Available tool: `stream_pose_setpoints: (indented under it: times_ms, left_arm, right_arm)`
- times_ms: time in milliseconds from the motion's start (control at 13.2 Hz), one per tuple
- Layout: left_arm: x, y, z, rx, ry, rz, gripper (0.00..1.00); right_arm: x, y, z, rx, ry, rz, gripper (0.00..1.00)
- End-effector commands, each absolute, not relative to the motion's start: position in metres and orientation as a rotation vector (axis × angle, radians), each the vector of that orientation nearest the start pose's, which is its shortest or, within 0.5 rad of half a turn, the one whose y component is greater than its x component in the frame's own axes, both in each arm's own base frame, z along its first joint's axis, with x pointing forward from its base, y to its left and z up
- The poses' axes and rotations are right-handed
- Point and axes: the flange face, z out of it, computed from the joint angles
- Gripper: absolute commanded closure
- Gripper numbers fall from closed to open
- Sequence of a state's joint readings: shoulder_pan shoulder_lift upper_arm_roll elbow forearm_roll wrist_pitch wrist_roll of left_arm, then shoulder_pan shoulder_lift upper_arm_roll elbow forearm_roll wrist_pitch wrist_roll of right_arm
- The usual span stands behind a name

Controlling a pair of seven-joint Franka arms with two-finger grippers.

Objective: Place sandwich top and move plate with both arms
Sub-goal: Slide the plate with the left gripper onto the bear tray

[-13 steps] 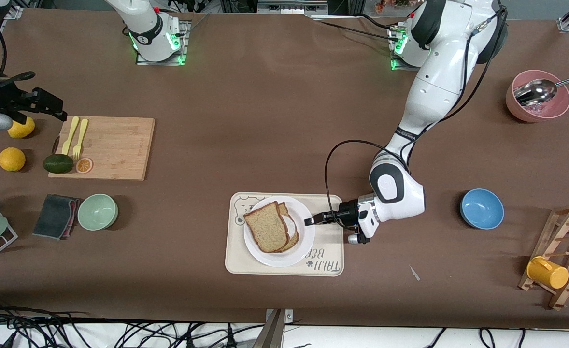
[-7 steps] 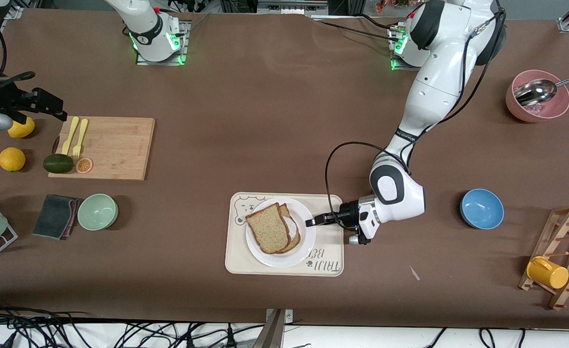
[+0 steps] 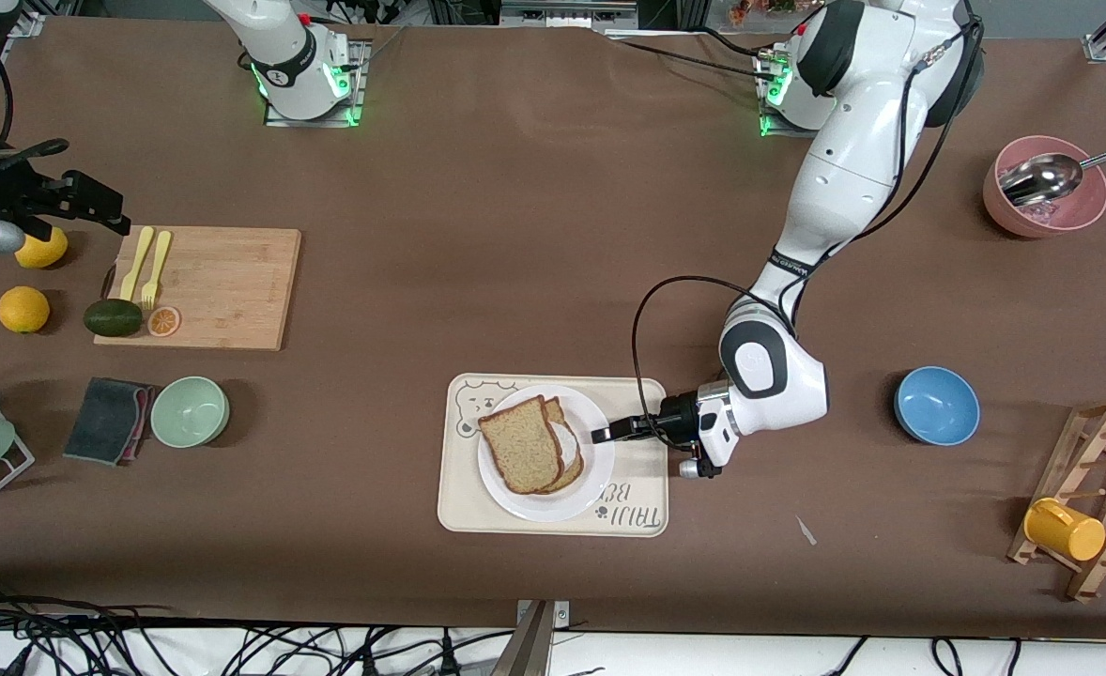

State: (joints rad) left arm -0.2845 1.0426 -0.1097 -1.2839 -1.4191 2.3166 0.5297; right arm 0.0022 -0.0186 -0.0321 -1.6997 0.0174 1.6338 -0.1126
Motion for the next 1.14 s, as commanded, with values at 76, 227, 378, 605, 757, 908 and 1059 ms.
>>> stream_pose_setpoints:
  times_ms: [76,227,378,605,757,908,1059]
  left_arm:
    - [0.699,-0.282,0.135,2.062,0.215,0.067,0.67]
    - [0.7,-0.279,0.134,2.073,0.216,0.07,0.63]
    - [0.699,-0.278,0.133,2.074,0.218,0.066,0.59]
    - [0.698,-0.272,0.138,2.116,0.183,0.065,0.57]
    - [0.7,-0.27,0.143,2.115,0.183,0.072,0.53]
    - [0.703,-0.269,0.154,2.109,0.197,0.076,0.53]
    - [0.705,-0.262,0.164,2.134,0.17,0.08,0.48]
  right_arm:
    - [0.546,-0.014,0.581,-3.109,-0.104,0.076,0.0]
    - [0.546,-0.014,0.581,-3.109,-0.106,0.076,0.0]
    - [0.546,-0.014,0.582,-3.111,-0.112,0.071,0.0]
    - [0.545,-0.013,0.587,-3.113,-0.114,0.057,0.0]
    - [0.544,-0.014,0.587,-3.113,-0.112,0.057,0.0]
    - [0.544,-0.013,0.588,-3.113,-0.114,0.052,0.0]
    - [0.545,-0.011,0.591,-3.114,-0.119,0.043,0.0]
